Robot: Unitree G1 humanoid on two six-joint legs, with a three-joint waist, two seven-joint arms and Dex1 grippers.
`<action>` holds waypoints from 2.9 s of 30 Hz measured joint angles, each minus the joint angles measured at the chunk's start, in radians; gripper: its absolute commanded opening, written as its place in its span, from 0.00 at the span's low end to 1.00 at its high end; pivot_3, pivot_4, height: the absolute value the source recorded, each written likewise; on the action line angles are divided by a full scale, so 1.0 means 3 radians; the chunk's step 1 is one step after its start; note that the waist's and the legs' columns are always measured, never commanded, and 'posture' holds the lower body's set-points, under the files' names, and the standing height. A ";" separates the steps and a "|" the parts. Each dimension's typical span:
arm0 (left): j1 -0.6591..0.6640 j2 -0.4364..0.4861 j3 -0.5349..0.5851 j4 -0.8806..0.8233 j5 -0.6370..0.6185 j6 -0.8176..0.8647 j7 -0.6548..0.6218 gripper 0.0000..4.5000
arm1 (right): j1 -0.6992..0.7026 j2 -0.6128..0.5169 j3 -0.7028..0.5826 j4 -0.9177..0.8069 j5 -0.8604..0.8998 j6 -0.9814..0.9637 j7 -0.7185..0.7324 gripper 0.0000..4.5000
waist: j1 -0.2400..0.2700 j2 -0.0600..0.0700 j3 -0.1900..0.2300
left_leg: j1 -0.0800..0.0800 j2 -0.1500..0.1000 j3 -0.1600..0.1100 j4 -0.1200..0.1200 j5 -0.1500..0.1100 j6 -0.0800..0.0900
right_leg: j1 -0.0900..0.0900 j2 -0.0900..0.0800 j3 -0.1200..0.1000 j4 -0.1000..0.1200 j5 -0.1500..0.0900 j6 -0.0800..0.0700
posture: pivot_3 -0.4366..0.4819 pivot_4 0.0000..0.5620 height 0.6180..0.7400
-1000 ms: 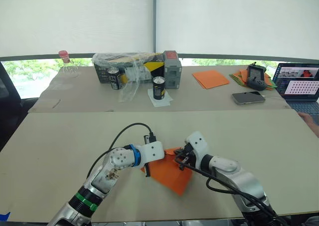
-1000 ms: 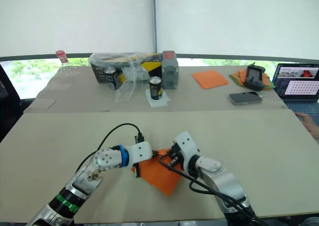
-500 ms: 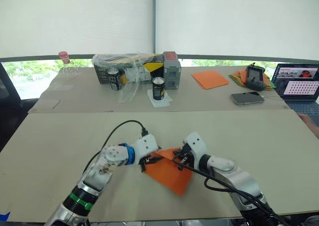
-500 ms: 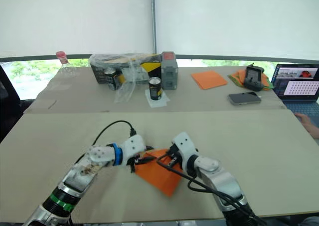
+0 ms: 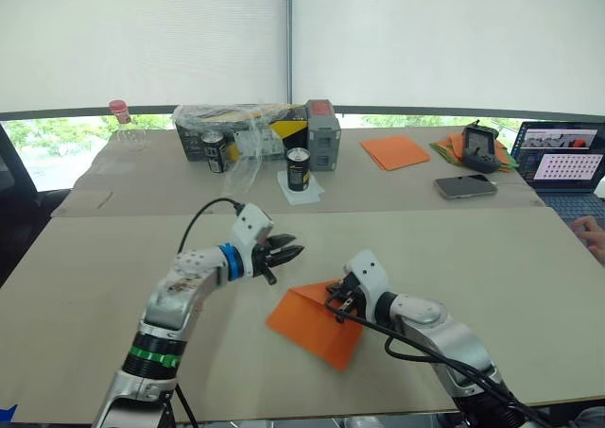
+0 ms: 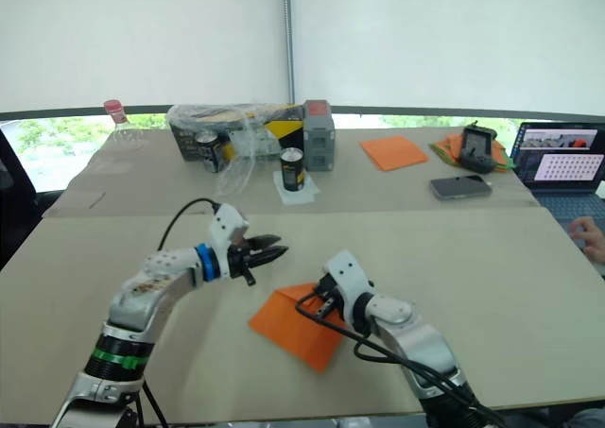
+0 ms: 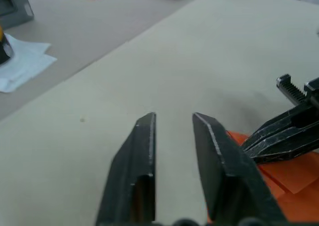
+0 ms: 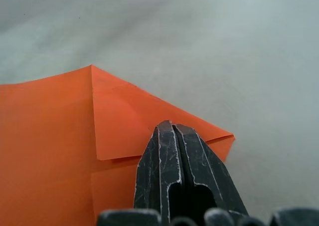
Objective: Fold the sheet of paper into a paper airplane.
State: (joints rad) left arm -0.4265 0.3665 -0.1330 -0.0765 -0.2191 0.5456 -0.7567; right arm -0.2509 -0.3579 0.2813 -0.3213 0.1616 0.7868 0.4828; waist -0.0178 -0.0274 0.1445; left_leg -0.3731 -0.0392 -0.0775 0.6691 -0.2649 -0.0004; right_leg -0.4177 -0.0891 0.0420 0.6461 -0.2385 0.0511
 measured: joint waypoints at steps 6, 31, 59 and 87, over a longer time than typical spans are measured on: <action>0.0301 -0.0060 -0.0291 0.0117 0.0170 -0.0152 0.0076 0.00 | 0.0003 -0.0029 0.0002 -0.0001 -0.0011 -0.0002 -0.0009 0.00 | 0.0010 0.0000 -0.0001 | 0.0000 0.0000 0.0000 -0.0001 0.0000 0.0000 | 0.0001 -0.0002 0.0000 -0.0001 0.0000 0.0000 | 0.48 0.27 1.00; 0.0402 -0.0048 -0.0486 0.0028 0.0341 -0.0157 0.0223 0.00 | -0.0291 0.0220 0.0199 0.0452 -0.0274 -0.0291 -0.0021 0.00 | 0.0000 0.0001 -0.0012 | 0.0054 0.0004 0.0000 -0.0013 -0.0001 0.0001 | 0.0059 0.0002 -0.0002 -0.0016 -0.0003 -0.0001 | 0.48 0.27 1.00; 0.0371 -0.0052 -0.0549 0.0061 0.0334 -0.0191 0.0139 0.00 | 0.0188 -0.0694 -0.0607 0.0210 -0.0019 -0.0469 0.0407 0.00 | 0.0059 0.0016 -0.0016 | 0.0061 0.0000 -0.0004 -0.0017 -0.0015 0.0023 | 0.0098 -0.0012 -0.0012 -0.0061 -0.0010 0.0011 | 0.48 0.27 1.00; 0.0286 -0.0190 -0.0599 0.0306 0.0339 -0.0391 0.0095 0.00 | 0.0499 -0.0563 -0.0510 -0.0521 0.0691 0.0035 0.0621 0.00 | 0.0056 0.0015 -0.0015 | 0.0060 0.0004 -0.0003 -0.0017 -0.0019 0.0028 | 0.0098 -0.0011 -0.0011 -0.0063 -0.0017 0.0022 | 0.48 0.27 1.00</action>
State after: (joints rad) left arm -0.3407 0.3096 -0.3127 0.0152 -0.1174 0.4283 -0.7283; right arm -0.1012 -0.5268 0.1282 -0.4775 0.3690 0.7972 0.6691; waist -0.0011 -0.0230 0.1399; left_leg -0.3551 -0.0380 -0.0784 0.6640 -0.2704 0.0079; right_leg -0.3885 -0.0923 0.0386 0.6273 -0.2434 0.0578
